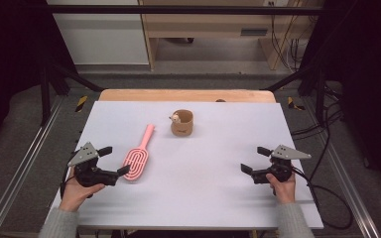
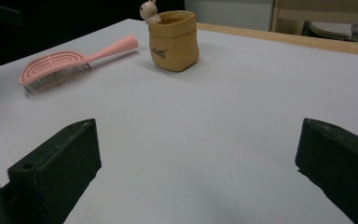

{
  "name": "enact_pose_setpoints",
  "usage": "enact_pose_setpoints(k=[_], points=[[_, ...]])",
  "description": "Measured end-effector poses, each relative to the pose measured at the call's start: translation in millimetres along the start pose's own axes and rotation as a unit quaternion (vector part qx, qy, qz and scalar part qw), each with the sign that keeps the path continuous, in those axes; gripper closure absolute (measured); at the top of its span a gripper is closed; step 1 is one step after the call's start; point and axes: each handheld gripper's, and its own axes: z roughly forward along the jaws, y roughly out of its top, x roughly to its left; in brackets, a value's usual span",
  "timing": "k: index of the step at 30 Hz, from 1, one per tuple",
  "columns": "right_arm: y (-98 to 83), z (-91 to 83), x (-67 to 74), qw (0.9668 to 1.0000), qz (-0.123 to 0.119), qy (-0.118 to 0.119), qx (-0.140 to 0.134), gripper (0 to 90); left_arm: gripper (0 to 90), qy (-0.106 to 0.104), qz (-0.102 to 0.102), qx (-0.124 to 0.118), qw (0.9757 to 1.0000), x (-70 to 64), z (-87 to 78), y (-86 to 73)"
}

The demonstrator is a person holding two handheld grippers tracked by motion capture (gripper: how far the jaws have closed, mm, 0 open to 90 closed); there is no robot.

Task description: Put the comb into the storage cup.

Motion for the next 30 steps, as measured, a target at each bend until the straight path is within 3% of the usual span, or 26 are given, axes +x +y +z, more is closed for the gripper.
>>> enact_pose_setpoints(k=[22,30], points=[[0.3,-0.5,-0.2,1.0,-0.001,-0.002,0.002,0.3,4.0,0.017,-0.004,0.023,0.9996,3.2,12.0,18.4],[0.2,-0.1,-0.3,1.0,-0.001,-0.001,0.003,0.3,10.4,0.029,-0.009,0.036,0.9989,8.2,19.7,21.8]])
